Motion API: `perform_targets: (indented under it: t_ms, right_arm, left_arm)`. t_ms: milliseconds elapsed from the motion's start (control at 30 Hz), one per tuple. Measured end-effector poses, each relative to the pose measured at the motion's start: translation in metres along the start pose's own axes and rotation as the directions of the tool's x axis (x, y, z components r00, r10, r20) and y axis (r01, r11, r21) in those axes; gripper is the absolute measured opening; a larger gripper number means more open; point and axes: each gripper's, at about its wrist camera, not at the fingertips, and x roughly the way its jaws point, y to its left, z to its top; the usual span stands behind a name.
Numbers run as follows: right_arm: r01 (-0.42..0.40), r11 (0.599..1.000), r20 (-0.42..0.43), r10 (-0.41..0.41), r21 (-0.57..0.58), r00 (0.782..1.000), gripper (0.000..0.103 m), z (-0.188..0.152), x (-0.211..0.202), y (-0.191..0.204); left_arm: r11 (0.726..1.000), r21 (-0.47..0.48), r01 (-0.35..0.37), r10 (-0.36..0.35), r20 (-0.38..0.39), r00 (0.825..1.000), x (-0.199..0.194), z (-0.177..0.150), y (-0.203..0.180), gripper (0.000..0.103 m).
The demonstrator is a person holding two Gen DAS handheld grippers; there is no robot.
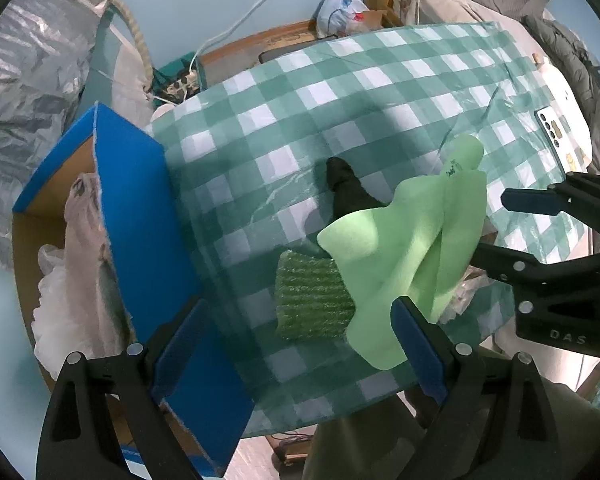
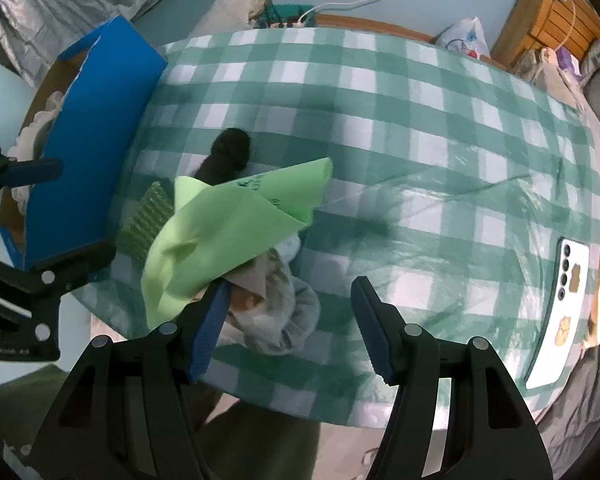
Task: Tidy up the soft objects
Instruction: 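Grasp the light green cloth with the left gripper and lift it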
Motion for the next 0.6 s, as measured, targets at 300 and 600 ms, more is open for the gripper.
perform_targets:
  t_ms: [300,600]
  right_arm:
    - [-0.004,0.999,0.010,0.005,-0.041,1.000,0.063,0.021,0.006,0.028]
    - [0.004,1.000,0.025,-0.004,-0.012,1.000,0.064,0.033,0.008,0.039]
  left_arm:
    - [0.999,-0.036,0.002,-0.003,-0.005,1.000,-0.003,-0.009,0.021,0.093]
    - [0.999,-0.040,0.009,-0.009,-0.011,1.000,-0.001,-0.014,0.031,0.093]
